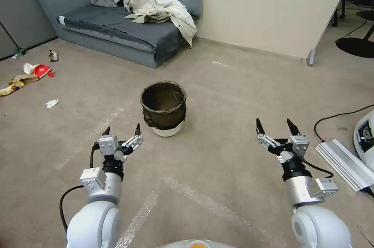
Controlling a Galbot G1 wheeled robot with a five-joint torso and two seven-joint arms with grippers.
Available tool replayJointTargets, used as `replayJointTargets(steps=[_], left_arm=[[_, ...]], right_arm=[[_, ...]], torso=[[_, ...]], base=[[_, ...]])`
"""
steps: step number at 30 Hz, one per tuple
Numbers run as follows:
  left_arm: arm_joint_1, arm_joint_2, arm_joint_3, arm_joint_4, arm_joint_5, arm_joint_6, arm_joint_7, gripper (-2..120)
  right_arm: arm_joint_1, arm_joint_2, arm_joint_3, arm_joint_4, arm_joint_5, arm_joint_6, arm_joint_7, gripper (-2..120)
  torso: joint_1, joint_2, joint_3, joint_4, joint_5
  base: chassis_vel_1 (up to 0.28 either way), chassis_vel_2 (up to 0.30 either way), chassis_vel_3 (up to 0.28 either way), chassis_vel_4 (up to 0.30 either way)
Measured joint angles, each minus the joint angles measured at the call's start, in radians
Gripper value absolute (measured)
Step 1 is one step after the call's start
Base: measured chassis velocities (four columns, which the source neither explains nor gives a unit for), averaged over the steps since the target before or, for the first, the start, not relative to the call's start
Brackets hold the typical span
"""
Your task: Pick up the trash can from the floor.
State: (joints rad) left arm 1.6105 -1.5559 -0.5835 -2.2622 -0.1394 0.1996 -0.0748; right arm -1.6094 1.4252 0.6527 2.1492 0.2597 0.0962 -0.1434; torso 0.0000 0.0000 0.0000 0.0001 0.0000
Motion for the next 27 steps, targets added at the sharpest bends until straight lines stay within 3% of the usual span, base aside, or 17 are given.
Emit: replayJointTargets(steps=[13,27], left_arm=[[0.000,-0.003,-0.002,0.006,0.022,-0.011,0.005,100],[-0.019,0.000,-0.003,0.030,0.019,-0.011,0.006,100]], right_arm=[[0.012,0.000,-0.005,-0.025,0.008,0.026,-0.017,100],[0.017,0.002,-0.009,-0.030,0.008,0.023,-0.018,100]], torso=[[0.000,0.000,0.000,-0.0002,0.0000],[0.000,0.000,0.000,-0.0001,0.0001]], base=[[-0.015,0.014,0.010,-0.013],[-0.137,0.138,0.144,-0.136]])
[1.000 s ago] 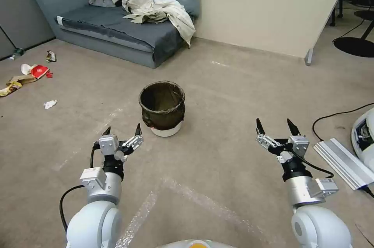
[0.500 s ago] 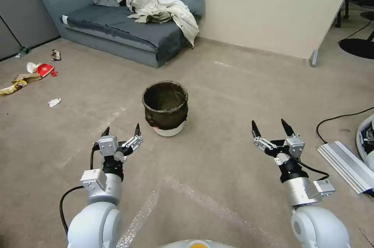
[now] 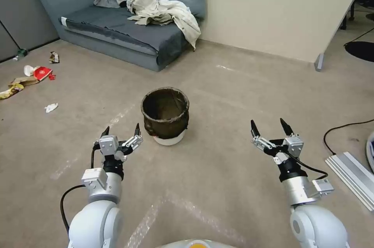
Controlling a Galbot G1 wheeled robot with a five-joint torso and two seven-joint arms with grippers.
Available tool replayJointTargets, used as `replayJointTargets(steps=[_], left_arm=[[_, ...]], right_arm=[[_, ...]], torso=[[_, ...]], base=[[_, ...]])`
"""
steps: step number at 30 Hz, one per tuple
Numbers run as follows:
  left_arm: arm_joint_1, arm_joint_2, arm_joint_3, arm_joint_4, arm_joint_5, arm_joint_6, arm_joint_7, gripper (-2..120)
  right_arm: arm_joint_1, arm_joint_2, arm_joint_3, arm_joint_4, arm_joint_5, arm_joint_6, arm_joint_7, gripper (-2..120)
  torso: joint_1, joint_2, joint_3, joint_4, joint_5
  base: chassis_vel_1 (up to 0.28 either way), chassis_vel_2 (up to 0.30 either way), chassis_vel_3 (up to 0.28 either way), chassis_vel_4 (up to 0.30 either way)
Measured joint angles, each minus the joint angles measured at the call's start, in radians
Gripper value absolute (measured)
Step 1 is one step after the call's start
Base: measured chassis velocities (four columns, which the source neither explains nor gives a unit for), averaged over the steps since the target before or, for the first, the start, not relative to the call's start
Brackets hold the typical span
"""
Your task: Pick up the trash can from the floor.
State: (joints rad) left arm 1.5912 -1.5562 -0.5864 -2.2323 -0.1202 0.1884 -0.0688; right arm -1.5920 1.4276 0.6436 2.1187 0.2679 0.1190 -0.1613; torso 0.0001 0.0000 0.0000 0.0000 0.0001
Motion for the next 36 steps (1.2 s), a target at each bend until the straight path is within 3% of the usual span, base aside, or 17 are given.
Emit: replayJointTargets(steps=[26,30,36], left_arm=[[-0.042,0.008,-0.004,0.047,-0.017,0.013,-0.012,100],[-0.082,0.024,0.000,0.063,-0.053,0.063,-0.064,100],[-0.180,0.089,0.016,0.114,-0.255,0.265,-0.193,100]], right_arm=[[0.010,0.002,-0.015,-0.008,-0.004,0.001,-0.004,100],[0.016,0.001,-0.019,-0.009,-0.002,0.013,-0.008,100],[0.014,-0.001,-0.020,-0.007,0.000,0.017,-0.014,100]], torso=[[0.000,0.000,0.000,0.0001,0.0002],[0.000,0.000,0.000,0.0000,0.0000],[0.000,0.000,0.000,-0.0002,-0.0002]], base=[[-0.126,0.122,0.121,-0.126],[-0.048,0.030,0.028,-0.034],[0.000,0.000,0.000,0.000]])
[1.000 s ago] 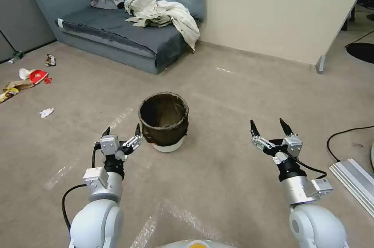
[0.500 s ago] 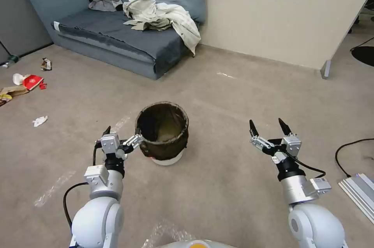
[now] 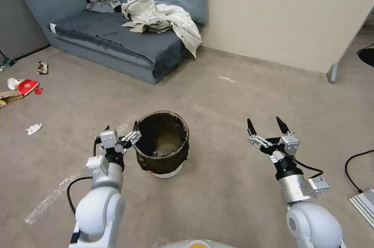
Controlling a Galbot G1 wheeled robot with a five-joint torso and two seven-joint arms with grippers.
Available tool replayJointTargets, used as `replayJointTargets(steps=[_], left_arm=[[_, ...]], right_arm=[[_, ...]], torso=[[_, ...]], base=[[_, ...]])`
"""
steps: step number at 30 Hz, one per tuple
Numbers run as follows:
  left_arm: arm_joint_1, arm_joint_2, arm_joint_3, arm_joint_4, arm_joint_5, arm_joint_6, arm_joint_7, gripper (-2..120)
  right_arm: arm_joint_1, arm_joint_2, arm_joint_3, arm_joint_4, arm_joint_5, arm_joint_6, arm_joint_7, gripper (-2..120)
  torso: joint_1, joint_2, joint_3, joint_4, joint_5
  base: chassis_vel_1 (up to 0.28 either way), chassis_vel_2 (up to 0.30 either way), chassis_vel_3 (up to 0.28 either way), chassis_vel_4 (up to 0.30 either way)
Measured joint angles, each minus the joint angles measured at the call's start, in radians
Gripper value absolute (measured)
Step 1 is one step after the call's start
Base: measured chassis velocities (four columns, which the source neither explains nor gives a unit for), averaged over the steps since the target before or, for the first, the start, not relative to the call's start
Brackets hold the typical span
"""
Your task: Pick up the trash can from the floor.
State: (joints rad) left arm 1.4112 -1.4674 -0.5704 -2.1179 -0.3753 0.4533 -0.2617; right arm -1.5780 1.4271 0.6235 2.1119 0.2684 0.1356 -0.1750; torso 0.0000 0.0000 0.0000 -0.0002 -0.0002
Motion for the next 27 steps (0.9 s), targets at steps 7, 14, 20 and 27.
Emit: replayJointTargets(steps=[7,14,20,27], left_arm=[[-0.113,0.082,0.033,0.112,-0.269,0.205,-0.139,100],[-0.209,0.106,0.068,0.240,-0.353,0.256,-0.190,99],[-0.261,0.114,0.077,0.314,-0.423,0.282,-0.222,93],[-0.278,0.110,0.077,0.342,-0.466,0.288,-0.236,74]], right_arm=[[0.007,-0.005,-0.004,0.001,0.000,-0.002,-0.002,100],[0.005,0.004,0.002,-0.001,0.000,-0.001,-0.002,100],[0.002,0.010,0.006,-0.003,-0.002,0.002,0.002,100],[0.002,0.015,0.006,-0.007,-0.004,0.007,0.004,100]], torso=[[0.000,0.000,0.000,0.0003,0.0001],[0.000,0.000,0.000,0.0001,0.0000],[0.000,0.000,0.000,0.0002,0.0002],[0.000,0.000,0.000,0.0003,0.0006]], base=[[0.000,0.000,0.000,0.000],[0.000,0.000,0.000,0.000],[0.000,0.000,0.000,0.000],[0.000,0.000,0.000,0.000]])
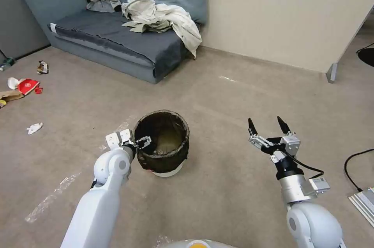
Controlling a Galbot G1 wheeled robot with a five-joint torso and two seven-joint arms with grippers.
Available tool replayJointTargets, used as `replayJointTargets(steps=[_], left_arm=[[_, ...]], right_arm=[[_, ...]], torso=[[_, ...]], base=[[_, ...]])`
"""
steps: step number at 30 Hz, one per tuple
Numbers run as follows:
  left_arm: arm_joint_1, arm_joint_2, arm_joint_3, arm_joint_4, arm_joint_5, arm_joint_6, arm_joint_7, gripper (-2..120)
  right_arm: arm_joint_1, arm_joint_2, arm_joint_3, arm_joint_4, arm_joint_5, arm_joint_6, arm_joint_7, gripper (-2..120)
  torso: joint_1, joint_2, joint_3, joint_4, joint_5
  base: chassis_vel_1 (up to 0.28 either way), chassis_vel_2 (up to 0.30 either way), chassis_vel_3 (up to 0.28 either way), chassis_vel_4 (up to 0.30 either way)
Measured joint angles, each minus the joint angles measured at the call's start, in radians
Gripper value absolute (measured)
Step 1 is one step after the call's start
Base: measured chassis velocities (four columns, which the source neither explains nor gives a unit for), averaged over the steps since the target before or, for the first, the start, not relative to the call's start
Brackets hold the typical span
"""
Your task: Pick up the trash can from the floor.
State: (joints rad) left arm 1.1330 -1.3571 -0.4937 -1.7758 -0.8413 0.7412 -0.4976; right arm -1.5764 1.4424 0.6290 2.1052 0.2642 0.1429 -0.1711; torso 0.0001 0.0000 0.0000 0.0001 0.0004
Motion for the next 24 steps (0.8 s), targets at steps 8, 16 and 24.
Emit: replayJointTargets(steps=[8,16,24], left_arm=[[0.005,-0.010,-0.003,0.002,0.002,-0.003,0.000,44],[0.016,-0.015,-0.008,-0.006,0.010,-0.008,-0.005,18],[0.025,-0.020,-0.015,-0.036,0.012,-0.024,-0.008,1]], right_arm=[[0.000,-0.001,-0.001,-0.003,0.000,0.004,0.000,100],[0.000,-0.002,-0.002,-0.007,0.000,0.011,0.001,100],[-0.003,-0.004,-0.004,-0.009,0.000,0.015,0.000,100]], torso=[[0.000,0.000,0.000,0.0000,-0.0001],[0.000,0.000,0.000,0.0000,-0.0005],[0.000,0.000,0.000,-0.0004,-0.0008]], base=[[0.000,0.000,0.000,0.000],[0.000,0.000,0.000,0.000],[0.000,0.000,0.000,0.000]])
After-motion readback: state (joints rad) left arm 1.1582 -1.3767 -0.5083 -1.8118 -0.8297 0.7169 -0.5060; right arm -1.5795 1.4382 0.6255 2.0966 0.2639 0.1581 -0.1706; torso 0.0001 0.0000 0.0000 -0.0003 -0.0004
